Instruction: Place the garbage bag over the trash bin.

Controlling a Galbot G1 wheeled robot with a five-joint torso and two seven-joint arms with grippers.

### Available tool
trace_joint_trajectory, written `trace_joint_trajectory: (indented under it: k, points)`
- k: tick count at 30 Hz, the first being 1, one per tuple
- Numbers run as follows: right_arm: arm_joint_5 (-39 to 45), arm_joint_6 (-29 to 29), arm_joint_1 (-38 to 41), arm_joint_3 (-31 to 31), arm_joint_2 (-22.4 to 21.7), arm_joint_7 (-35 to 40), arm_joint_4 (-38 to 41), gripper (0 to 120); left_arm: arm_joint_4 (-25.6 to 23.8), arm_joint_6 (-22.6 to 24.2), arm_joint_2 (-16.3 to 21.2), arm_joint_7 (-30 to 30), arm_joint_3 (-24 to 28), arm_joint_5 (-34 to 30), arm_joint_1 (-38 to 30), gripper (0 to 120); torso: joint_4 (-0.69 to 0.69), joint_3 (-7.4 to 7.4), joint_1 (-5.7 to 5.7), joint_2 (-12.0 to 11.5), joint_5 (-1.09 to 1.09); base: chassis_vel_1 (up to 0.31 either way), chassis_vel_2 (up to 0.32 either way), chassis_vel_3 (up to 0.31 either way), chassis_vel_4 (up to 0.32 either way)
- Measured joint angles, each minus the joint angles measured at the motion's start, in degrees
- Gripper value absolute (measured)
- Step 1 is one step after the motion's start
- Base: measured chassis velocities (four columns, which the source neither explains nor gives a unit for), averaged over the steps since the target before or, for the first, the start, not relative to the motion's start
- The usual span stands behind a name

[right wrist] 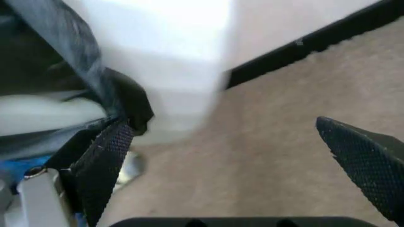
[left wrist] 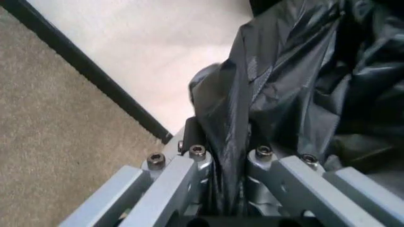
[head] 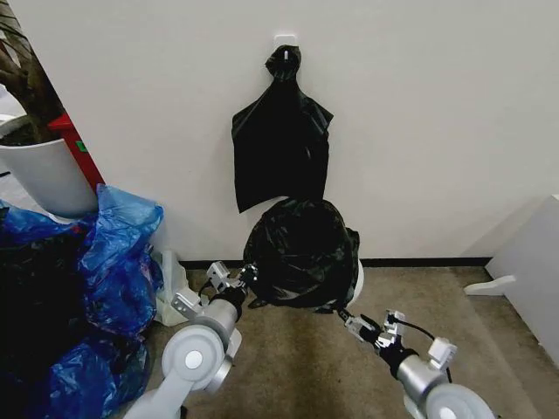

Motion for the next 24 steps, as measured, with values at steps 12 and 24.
trace_joint_trajectory:
  k: [12, 24]
  points:
    - [-3.0, 2.0, -4.8, 2.2, 0.2, -1.6, 0.0, 100, -1.5, 0.3, 0.7, -0.5, -0.3, -0.1, 0.5, 4, -0.02, -0.01, 0.0, 0.0, -0.01, 0.0, 0.0, 0.0, 0.0]
    - [-20.7, 12.6, -18.6, 4.9, -0.4, -12.4, 7.4, 100, 0.8, 0.8, 0.9, -0.4, 0.7, 6.0, -0.4, 4, -0.04, -0.01, 0.0, 0.0, -0.03, 0.0, 0.0, 0.0, 0.0]
